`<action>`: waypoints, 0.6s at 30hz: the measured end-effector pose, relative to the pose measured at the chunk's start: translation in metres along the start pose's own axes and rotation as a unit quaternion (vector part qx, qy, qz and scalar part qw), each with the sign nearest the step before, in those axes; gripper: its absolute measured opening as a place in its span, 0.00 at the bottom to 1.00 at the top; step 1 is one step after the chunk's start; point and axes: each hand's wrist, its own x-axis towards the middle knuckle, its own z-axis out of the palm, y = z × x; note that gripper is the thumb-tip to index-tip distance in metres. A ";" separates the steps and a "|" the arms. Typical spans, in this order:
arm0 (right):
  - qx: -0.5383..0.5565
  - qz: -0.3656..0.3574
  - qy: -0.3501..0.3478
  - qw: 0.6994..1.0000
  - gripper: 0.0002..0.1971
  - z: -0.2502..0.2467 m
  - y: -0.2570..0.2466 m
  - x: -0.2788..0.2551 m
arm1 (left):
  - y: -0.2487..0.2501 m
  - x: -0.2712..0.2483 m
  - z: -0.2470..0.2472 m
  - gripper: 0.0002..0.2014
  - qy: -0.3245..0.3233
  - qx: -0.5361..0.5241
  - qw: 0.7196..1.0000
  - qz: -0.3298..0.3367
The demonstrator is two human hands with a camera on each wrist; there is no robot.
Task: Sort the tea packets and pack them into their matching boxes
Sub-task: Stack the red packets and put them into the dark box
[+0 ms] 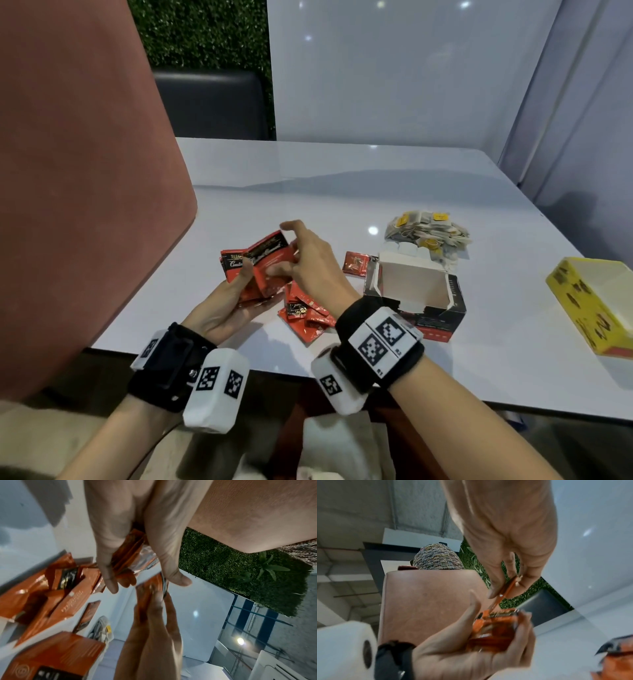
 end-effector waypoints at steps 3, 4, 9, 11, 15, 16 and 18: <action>-0.070 -0.029 0.005 0.997 0.25 0.017 -0.007 -0.006 | -0.001 0.000 0.012 0.28 -0.011 -0.025 0.999 -0.020; -0.111 -0.051 0.007 0.992 0.22 0.021 -0.008 -0.008 | -0.001 0.001 0.012 0.25 -0.010 -0.023 0.999 -0.023; -0.176 0.009 -0.036 0.984 0.18 0.003 0.008 0.000 | 0.008 0.000 -0.009 0.34 0.001 -0.053 0.998 -0.042; -0.195 0.072 -0.065 0.976 0.16 -0.008 0.016 0.003 | 0.010 -0.003 -0.012 0.38 -0.003 -0.044 0.998 -0.047; -0.094 0.020 -0.097 0.991 0.27 -0.020 0.005 -0.011 | 0.004 -0.006 -0.008 0.38 -0.042 0.092 0.994 -0.036; -0.063 -0.004 -0.117 0.991 0.31 -0.024 -0.001 -0.015 | 0.003 -0.007 -0.003 0.33 -0.065 0.145 0.986 -0.039; -0.092 -0.046 -0.186 0.977 0.36 -0.031 -0.012 -0.018 | -0.002 -0.010 0.010 0.17 -0.105 0.232 0.966 -0.049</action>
